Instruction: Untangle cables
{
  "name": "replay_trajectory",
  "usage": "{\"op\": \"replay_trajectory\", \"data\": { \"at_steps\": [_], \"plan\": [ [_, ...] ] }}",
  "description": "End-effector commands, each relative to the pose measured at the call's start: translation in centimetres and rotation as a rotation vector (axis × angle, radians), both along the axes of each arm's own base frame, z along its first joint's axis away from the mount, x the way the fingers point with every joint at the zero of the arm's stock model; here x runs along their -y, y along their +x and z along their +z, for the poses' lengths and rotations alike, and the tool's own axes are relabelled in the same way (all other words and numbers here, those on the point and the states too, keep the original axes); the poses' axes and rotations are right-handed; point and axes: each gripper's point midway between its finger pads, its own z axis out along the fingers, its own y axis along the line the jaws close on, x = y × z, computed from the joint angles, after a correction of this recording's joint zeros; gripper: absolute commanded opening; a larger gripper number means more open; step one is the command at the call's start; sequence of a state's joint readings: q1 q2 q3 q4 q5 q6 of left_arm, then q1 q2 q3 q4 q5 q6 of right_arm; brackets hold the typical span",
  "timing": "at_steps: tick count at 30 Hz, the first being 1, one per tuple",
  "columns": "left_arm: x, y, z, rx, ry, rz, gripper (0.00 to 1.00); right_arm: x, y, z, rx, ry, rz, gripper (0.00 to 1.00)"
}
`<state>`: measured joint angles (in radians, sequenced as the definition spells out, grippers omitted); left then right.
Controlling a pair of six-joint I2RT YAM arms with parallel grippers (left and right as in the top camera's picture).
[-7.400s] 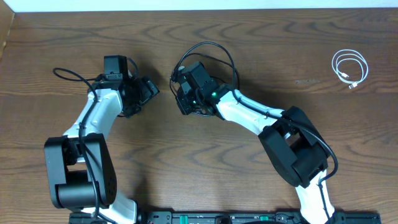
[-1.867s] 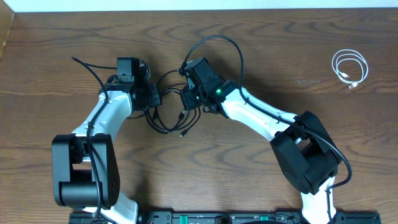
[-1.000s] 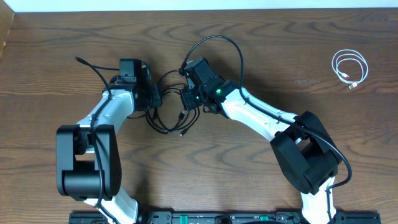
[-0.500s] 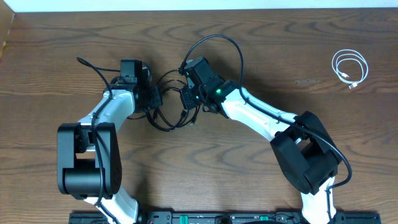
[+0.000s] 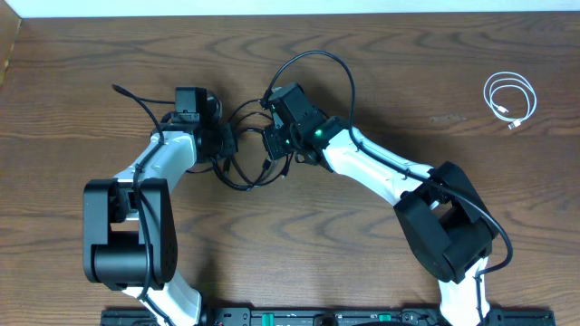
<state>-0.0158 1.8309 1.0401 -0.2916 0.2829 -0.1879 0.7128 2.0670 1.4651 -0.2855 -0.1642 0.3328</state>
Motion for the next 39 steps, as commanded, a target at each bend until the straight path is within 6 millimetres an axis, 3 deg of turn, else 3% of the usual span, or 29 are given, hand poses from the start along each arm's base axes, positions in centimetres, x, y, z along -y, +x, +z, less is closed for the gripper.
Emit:
{"op": "replay_trajectory", "data": {
  "at_steps": [1, 6, 13, 19, 27, 30, 39],
  "plan": [
    [1.0, 0.2, 1.0, 0.027, -0.066, -0.017, 0.08, -0.3, 0.5, 1.5, 0.028, 0.030, -0.003, 0.24],
    [1.2, 0.5, 1.2, 0.043, -0.080, -0.023, 0.08, 0.1, 0.7, 1.4, 0.035, 0.011, -0.017, 0.31],
    [1.2, 0.6, 1.2, 0.044, -0.081, -0.024, 0.08, 2.4, 1.4, 0.3, 0.059, -0.103, -0.099, 0.43],
    [1.2, 0.6, 1.3, 0.047, -0.081, -0.024, 0.08, 2.2, 0.5, -0.5, 0.034, -0.126, -0.084, 0.42],
    [1.2, 0.7, 1.3, 0.051, -0.080, -0.024, 0.08, 1.8, -0.3, -4.1, -0.012, -0.166, -0.063, 0.39],
    [1.2, 0.7, 1.3, 0.050, -0.080, -0.024, 0.08, 1.5, -0.4, -5.5, -0.027, -0.173, -0.054, 0.34],
    [1.2, 0.7, 1.3, 0.050, -0.080, -0.024, 0.08, 1.4, -0.2, -6.4, -0.025, -0.173, -0.054, 0.29]
  ]
}}
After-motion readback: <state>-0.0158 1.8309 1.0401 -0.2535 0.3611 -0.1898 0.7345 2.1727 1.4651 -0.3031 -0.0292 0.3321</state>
